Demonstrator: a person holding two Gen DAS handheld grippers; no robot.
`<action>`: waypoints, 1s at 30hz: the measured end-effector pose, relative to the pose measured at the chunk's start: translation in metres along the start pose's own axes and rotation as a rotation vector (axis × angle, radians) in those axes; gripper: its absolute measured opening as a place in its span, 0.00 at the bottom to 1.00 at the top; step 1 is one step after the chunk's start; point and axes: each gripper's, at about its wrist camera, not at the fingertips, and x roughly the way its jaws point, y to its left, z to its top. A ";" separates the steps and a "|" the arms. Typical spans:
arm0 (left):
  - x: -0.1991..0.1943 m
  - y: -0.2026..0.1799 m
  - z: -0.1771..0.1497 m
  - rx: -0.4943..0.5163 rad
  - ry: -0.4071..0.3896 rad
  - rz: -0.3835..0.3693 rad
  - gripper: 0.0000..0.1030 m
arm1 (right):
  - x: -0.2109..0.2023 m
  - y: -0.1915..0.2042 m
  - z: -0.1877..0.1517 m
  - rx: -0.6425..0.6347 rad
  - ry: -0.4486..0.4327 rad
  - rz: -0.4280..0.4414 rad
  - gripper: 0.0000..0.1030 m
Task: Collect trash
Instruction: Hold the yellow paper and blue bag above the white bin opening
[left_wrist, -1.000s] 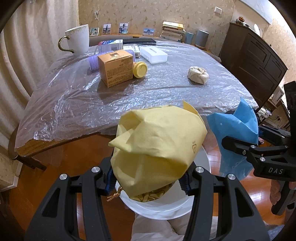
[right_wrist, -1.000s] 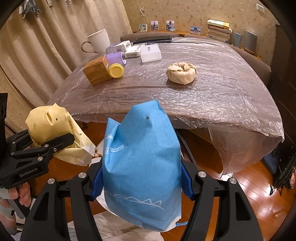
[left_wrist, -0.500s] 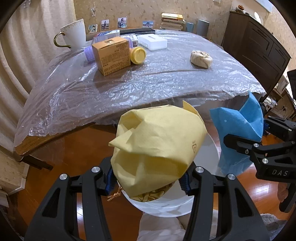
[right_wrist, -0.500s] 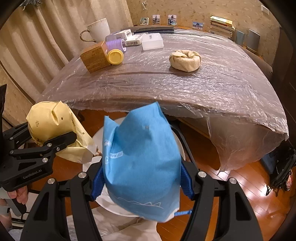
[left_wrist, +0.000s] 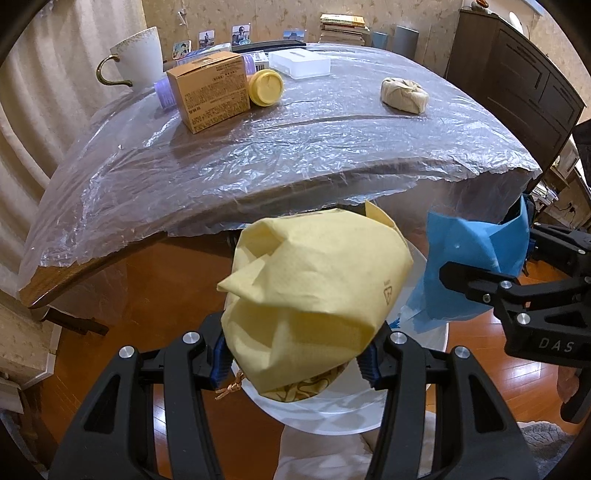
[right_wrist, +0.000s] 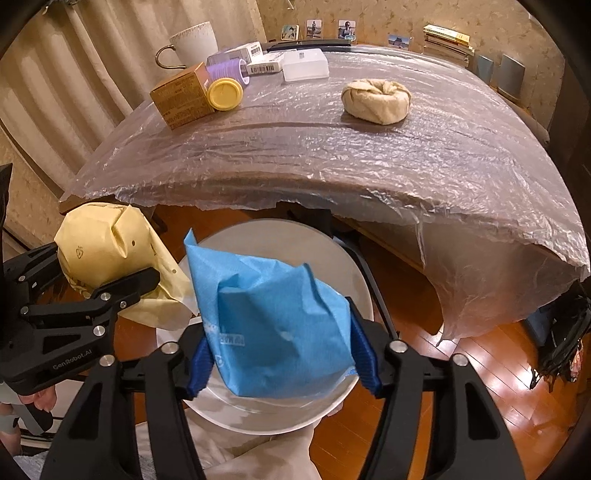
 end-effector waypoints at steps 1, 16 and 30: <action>0.001 0.000 0.001 0.001 0.002 0.001 0.53 | 0.002 0.000 0.000 0.003 0.004 0.002 0.57; 0.016 -0.002 0.001 0.017 0.039 0.014 0.53 | 0.022 -0.001 0.002 0.020 0.055 0.020 0.57; 0.031 -0.011 0.001 0.051 0.063 0.041 0.53 | 0.025 -0.001 0.007 0.017 0.072 0.016 0.57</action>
